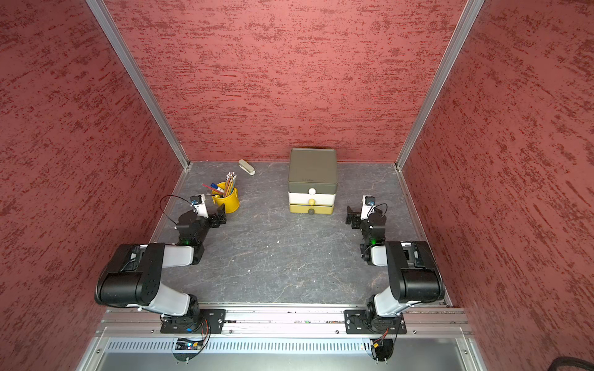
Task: Take the keys out of the drawer
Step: Adjust the storage box at the center of the board.
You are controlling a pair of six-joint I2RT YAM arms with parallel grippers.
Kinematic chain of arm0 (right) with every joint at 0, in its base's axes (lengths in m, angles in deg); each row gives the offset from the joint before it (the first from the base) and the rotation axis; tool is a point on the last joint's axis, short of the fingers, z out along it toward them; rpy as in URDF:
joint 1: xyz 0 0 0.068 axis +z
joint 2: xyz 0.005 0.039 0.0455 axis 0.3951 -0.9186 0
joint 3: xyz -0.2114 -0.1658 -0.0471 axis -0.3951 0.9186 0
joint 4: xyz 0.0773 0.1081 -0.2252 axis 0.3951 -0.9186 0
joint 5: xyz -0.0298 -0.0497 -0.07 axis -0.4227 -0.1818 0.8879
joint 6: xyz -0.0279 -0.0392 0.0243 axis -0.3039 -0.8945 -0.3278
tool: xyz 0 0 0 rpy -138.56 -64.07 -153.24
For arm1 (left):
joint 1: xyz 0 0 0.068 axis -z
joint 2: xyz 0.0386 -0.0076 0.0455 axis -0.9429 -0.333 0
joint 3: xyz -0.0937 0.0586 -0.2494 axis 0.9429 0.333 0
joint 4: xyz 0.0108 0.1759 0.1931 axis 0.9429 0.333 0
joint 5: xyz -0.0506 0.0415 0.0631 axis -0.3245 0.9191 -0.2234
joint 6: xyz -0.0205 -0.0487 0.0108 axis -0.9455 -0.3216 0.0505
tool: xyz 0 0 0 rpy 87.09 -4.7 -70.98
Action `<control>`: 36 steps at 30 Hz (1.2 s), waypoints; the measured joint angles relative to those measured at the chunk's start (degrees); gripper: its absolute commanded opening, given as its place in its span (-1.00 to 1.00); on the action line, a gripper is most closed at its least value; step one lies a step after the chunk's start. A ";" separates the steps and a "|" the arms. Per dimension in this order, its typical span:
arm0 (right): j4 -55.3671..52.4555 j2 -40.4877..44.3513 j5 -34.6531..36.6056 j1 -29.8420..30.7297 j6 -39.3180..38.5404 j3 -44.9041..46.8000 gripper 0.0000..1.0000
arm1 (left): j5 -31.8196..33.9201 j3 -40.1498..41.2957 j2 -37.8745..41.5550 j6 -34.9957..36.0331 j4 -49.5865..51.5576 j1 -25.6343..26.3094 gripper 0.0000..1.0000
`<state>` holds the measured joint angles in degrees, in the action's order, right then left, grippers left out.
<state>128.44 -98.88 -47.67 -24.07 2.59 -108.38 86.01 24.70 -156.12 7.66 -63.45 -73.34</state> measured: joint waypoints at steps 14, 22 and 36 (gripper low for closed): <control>-8.81 14.51 4.04 -0.07 2.36 0.07 0.97 | 0.00 -1.66 24.30 0.02 17.68 -0.28 0.99; -30.27 25.86 5.81 -0.07 10.84 -7.80 0.97 | 0.02 -13.57 37.83 0.02 40.52 1.57 0.99; -69.68 15.47 -10.88 -0.11 27.41 -41.94 0.97 | 0.07 -46.62 19.74 0.00 68.26 17.62 0.99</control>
<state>58.76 -83.41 -58.56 -24.18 30.00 -150.32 86.08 -21.92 -136.38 7.66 4.81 -55.72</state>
